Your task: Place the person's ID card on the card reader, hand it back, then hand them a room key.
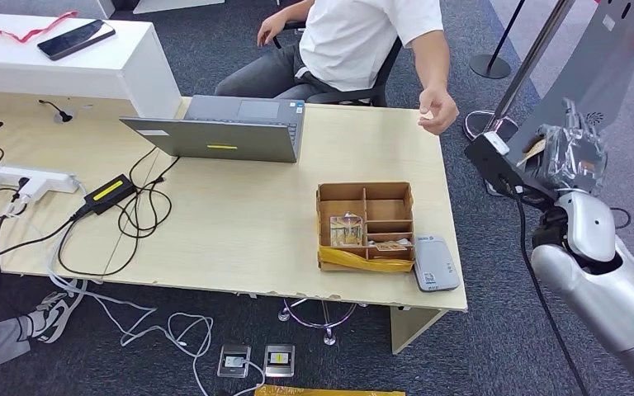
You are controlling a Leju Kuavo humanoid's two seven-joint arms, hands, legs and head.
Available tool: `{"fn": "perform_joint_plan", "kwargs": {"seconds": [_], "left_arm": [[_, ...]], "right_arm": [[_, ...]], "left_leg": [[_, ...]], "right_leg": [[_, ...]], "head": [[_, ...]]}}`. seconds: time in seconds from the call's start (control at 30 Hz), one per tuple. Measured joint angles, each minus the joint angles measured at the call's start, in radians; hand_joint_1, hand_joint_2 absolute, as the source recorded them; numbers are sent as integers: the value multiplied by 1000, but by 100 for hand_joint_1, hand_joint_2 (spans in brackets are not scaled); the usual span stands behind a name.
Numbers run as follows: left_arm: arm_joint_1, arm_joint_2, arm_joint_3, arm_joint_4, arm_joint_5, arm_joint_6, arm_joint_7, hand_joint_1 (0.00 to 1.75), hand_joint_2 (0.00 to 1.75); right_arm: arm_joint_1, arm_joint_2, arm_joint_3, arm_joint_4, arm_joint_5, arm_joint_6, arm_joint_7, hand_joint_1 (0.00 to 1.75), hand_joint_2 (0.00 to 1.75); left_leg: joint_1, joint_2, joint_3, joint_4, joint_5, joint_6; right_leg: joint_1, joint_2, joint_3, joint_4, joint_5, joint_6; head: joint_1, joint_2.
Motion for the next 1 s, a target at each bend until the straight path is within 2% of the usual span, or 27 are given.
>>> {"fn": "perform_joint_plan", "kwargs": {"seconds": [0.13, 0.3, 0.67, 0.8, 0.83, 0.93, 0.97, 1.0], "left_arm": [[0, 2, -32, 0, 0, -2, -5, 0, 175], [0, 5, -65, 0, 0, 1, -7, 0, 175], [0, 6, -107, 0, 0, 11, -4, 0, 175], [1, 4, -114, 0, 0, 16, 3, 0, 175], [1, 4, -116, 0, 0, 16, 4, 0, 175], [1, 4, -120, 0, 0, 16, 6, 0, 175], [1, 4, -122, 0, 0, 16, 7, 0, 175], [1, 4, -125, 0, 0, 17, 10, 0, 175]], "right_arm": [[-86, 15, 18, 4, 13, 46, -4, 158, 175], [-150, 58, 54, 40, 7, 42, -18, 164, 175], [-231, 196, 140, 220, -3, 14, -61, 161, 175], [-240, 229, 161, 283, -4, -5, -75, 158, 175], [-241, 235, 165, 298, -6, -11, -78, 144, 175], [-243, 246, 176, 334, -10, -21, -83, 30, 175], [-243, 248, 180, 342, -11, -23, -84, 3, 175], [-243, 250, 184, 348, -12, -26, -84, 0, 175]], "left_leg": [[0, 0, -1, 0, 0, 0], [0, -1, -1, 0, 0, 0], [1, -3, -1, 0, 1, 0], [1, -3, -1, 0, 1, -1], [1, -3, -1, 0, 1, -1], [0, -4, -1, 0, 1, -1], [0, -4, -1, 0, 1, -1], [0, -4, -1, 0, 1, -1]], "right_leg": [[0, 0, 0, 0, 0, 0], [0, -1, 0, 0, 0, 0], [0, -1, 0, 0, 0, 0], [0, -2, 0, 0, 0, 0], [0, -2, 0, 0, 0, 0], [0, -2, 0, 0, 0, 0], [0, -2, 0, 0, 0, 0], [0, -2, 0, 0, 0, 0]], "head": [[0, 0], [0, 0], [0, 0], [0, 0], [0, 0], [0, 0], [0, 0], [0, 0]]}}
